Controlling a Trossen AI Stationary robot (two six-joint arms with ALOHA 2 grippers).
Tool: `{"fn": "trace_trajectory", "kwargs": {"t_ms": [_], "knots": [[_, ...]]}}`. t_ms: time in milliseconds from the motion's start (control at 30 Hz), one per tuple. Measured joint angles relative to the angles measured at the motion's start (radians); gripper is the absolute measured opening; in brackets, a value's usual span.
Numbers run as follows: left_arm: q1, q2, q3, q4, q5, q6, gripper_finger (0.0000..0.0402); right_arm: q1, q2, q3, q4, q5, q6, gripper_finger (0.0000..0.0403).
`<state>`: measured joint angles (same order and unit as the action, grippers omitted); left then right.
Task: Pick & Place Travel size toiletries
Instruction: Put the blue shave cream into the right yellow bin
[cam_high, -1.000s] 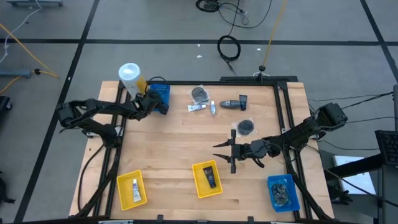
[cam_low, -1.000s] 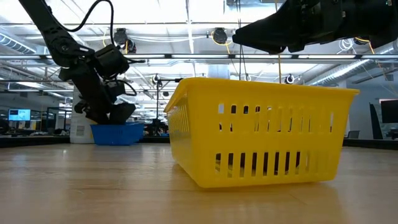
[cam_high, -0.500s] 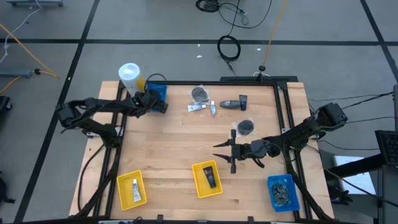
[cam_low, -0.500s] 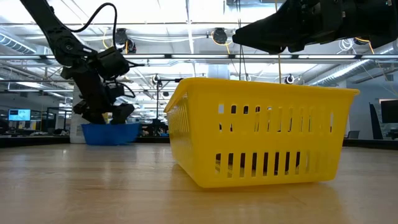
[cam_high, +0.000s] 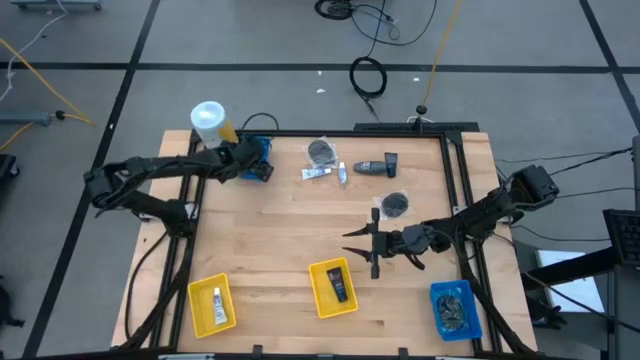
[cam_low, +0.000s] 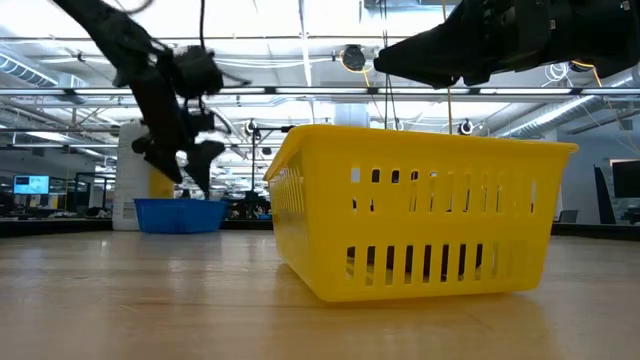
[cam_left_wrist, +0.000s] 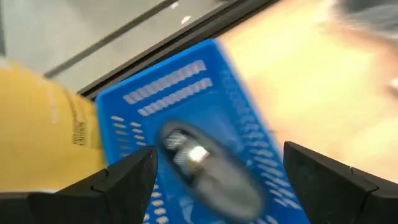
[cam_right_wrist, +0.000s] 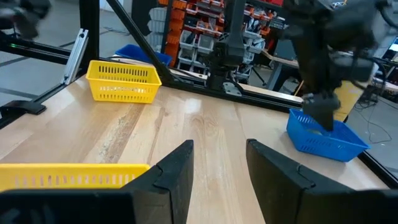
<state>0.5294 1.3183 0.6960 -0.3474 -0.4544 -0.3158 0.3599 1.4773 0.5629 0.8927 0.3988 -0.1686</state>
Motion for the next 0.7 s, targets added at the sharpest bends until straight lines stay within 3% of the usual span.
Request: {"fn": "trace_trajectory", "kwargs": {"t_ms": [133,233,367,500,600,700], "knots": [[-0.174,-0.096,-0.04,0.056,-0.098,-0.046,0.032,0.0,0.0,0.0,-0.03,0.086,0.008,0.0139],[-0.343,-0.145,-0.127,0.235,-0.171,-0.078,0.0305,0.0,0.0,0.0,-0.07,0.134,0.043,0.0139],[-0.562,-0.15,-0.268,0.643,-0.174,-0.055,0.0291,-0.01,0.0,0.0,-0.093,0.124,0.099,0.0139],[-0.743,-0.07,-0.378,1.038,-0.175,0.024,0.0283,-0.013,0.0,0.0,-0.098,0.123,0.129,0.0139],[-0.823,-0.001,-0.399,1.223,-0.175,0.063,0.0281,-0.016,0.0,0.0,-0.106,0.064,0.125,0.0139],[-0.86,0.068,-0.393,1.279,-0.176,0.075,0.0282,-0.02,0.0,0.0,-0.111,-0.085,0.089,0.0139]]}}
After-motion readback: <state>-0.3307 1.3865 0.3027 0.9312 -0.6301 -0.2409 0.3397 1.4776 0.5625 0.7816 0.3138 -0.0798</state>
